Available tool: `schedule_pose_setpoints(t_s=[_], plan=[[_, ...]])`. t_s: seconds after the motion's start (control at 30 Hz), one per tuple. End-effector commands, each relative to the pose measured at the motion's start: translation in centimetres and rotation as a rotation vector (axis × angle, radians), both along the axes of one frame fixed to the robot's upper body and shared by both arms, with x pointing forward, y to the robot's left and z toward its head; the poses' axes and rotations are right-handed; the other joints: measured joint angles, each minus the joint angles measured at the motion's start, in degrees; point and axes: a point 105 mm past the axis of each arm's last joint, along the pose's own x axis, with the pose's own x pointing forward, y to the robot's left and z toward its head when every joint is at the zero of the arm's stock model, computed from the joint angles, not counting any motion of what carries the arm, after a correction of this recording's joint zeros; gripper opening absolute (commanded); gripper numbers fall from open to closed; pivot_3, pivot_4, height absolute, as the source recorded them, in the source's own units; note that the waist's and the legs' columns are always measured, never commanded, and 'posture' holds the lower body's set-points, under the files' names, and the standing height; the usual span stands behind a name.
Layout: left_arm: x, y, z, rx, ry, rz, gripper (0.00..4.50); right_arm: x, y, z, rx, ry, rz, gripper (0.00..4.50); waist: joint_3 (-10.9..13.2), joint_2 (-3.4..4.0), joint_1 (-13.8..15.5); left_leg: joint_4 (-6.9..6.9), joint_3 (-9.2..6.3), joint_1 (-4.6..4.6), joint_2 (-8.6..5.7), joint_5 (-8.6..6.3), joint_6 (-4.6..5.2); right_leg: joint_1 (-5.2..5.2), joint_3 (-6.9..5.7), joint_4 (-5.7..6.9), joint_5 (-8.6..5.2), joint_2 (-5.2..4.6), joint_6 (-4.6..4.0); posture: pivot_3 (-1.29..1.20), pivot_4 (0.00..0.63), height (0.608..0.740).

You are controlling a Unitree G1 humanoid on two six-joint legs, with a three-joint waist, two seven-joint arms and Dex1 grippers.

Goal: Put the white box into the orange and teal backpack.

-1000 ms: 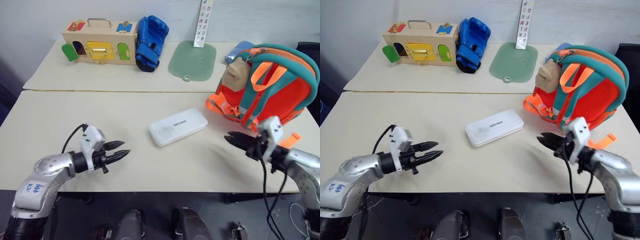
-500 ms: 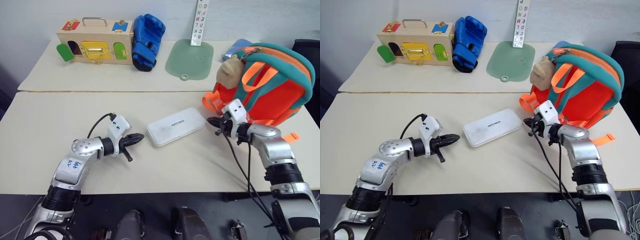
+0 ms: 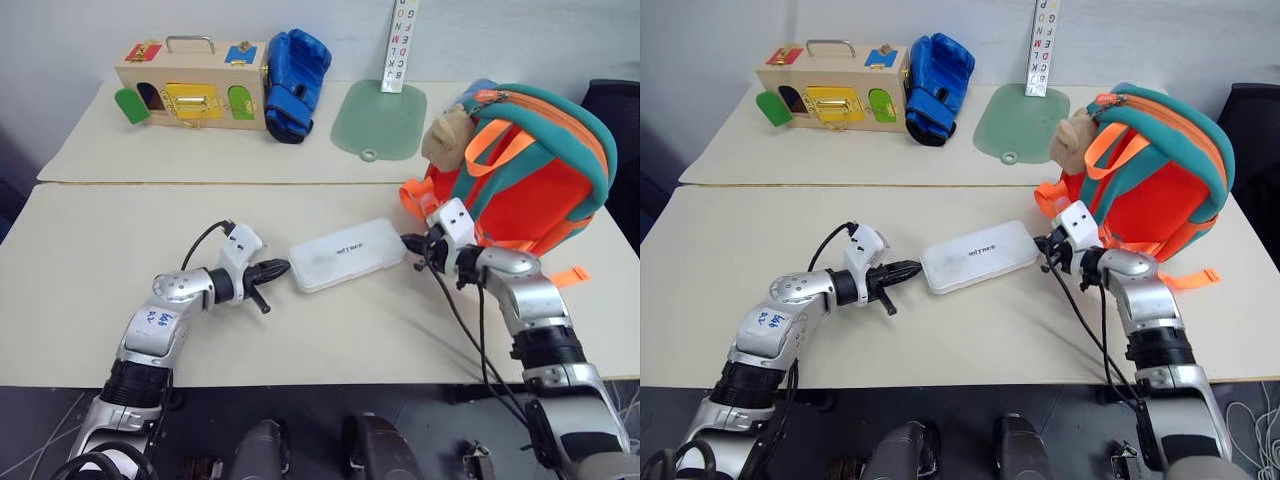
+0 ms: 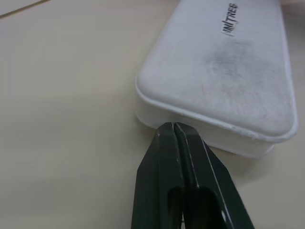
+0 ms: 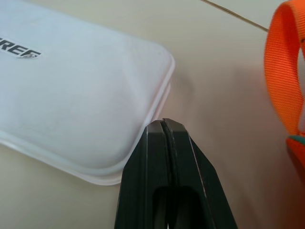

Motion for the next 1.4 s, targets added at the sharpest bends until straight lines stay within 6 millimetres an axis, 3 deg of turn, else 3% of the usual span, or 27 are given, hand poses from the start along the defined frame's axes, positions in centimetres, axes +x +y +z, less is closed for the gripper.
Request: schedule_pose_setpoints(t_s=[0.03, 0.27, 0.43, 0.57, 0.67, 0.73, 0.8, 0.9, 0.97, 1.17, 1.4], plan=[[0.1, -0.7, 1.2, -0.017, -0.05, -0.037, 0.03, -1.8, 2.8, 1.9, 0.055, -0.038, 0.115, 0.0, 0.0, 0.0, -0.06, 0.0, 0.0, 0.0, 0.0, 0.0, 0.0, 0.0, 0.0, 0.01, 0.0, 0.0, 0.0, 0.0, 0.15, 0.74], [0.2, 2.8, 1.2, 0.021, -0.043, 0.024, 0.03, -5.0, 3.8, 1.7, 0.085, 0.003, 0.144, 0.0, 0.0, 0.0, -0.05, -0.1, -0.02, 0.0, 0.0, -0.02, 0.0, -0.02, -0.02, -0.02, -0.01, -0.01, -0.01, 0.0, 0.15, 0.74], [-0.3, 6.0, 1.0, 0.014, 0.003, 0.084, 0.03, -5.5, 3.1, 1.3, 0.088, 0.028, 0.096, 0.0, 0.0, 0.0, -0.08, -0.14, -0.02, 0.0, -0.01, -0.06, 0.04, -0.04, -0.02, -0.04, -0.02, -0.02, -0.03, 0.0, 0.15, 0.74], [-0.9, 8.1, 1.0, -0.059, 0.122, 0.078, 0.89, -5.1, 1.5, 0.8, 0.041, 0.033, 0.059, 0.0, 0.01, -0.01, 0.02, -0.13, -0.05, 0.01, -0.01, -0.17, 0.23, -0.04, -0.04, -0.04, -0.03, -0.03, -0.05, 0.0, 0.15, 0.74], [-1.4, 8.6, 1.6, -0.117, 0.196, 0.022, 1.83, -4.8, 1.0, 0.7, 0.017, 0.024, 0.061, 0.0, 0.01, -0.02, 0.03, -0.12, -0.05, 0.0, -0.02, -0.17, 0.23, -0.04, -0.05, -0.04, -0.04, -0.04, -0.06, 0.0, 0.15, 0.74], [-0.6, 9.4, 2.2, -0.174, 0.26, 0.072, 2.49, -4.6, 0.9, 0.7, 0.005, 0.019, 0.077, 0.0, 0.01, -0.03, 0.17, -0.12, -0.07, 0.0, -0.04, -0.17, 0.24, -0.04, -0.07, -0.03, -0.04, -0.06, -0.08, 0.0, 0.15, 0.74], [-0.7, 9.3, 2.3, -0.234, 0.39, 0.047, 3.09, -4.5, 1.0, 0.6, -0.015, 0.009, 0.098, 0.0, 0.04, -0.08, 0.12, -0.06, -0.13, -0.04, -0.05, -0.15, 0.27, -0.04, -0.13, 0.0, -0.04, -0.06, -0.08, 0.0, 0.15, 0.74], [-2.9, 8.1, 2.3, -0.255, 0.558, -0.112, 4.01, -4.4, 0.9, 0.5, -0.021, 0.001, 0.108, 0.0, 0.04, -0.1, -0.21, -0.05, -0.11, -0.07, -0.05, -0.1, 0.14, -0.06, -0.13, 0.01, -0.04, -0.02, -0.08, 0.0, 0.15, 0.74], [-3.3, 8.0, 2.3, -0.28, 0.622, -0.158, 4.46, -4.3, 0.9, 0.5, -0.001, 0.001, 0.101, 0.0, 0.04, -0.1, -0.44, -0.06, -0.02, -0.06, -0.03, -0.07, -0.03, -0.09, -0.07, 0.01, -0.05, 0.0, -0.1, 0.0, 0.15, 0.74], [-0.2, 7.5, 2.0, -0.362, 0.681, -0.054, 4.46, -4.3, 0.9, 0.4, 0.005, 0.0, 0.107, 0.0, 0.06, -0.14, 0.23, 0.33, -0.03, -0.57, -0.01, -0.01, -0.04, -0.63, -0.07, 0.3, -0.09, 0.03, -0.14, 0.0, 0.15, 0.74], [1.2, 4.8, 1.2, -0.361, 0.747, -0.099, 4.46, -5.0, 1.5, -0.1, -0.01, -0.002, 0.127, 0.0, 0.05, -0.15, 0.21, 0.66, -0.01, -0.62, -0.04, -0.07, 0.08, -0.62, -0.03, 0.48, -0.08, 0.0, -0.12, 0.0, 0.15, 0.74]])
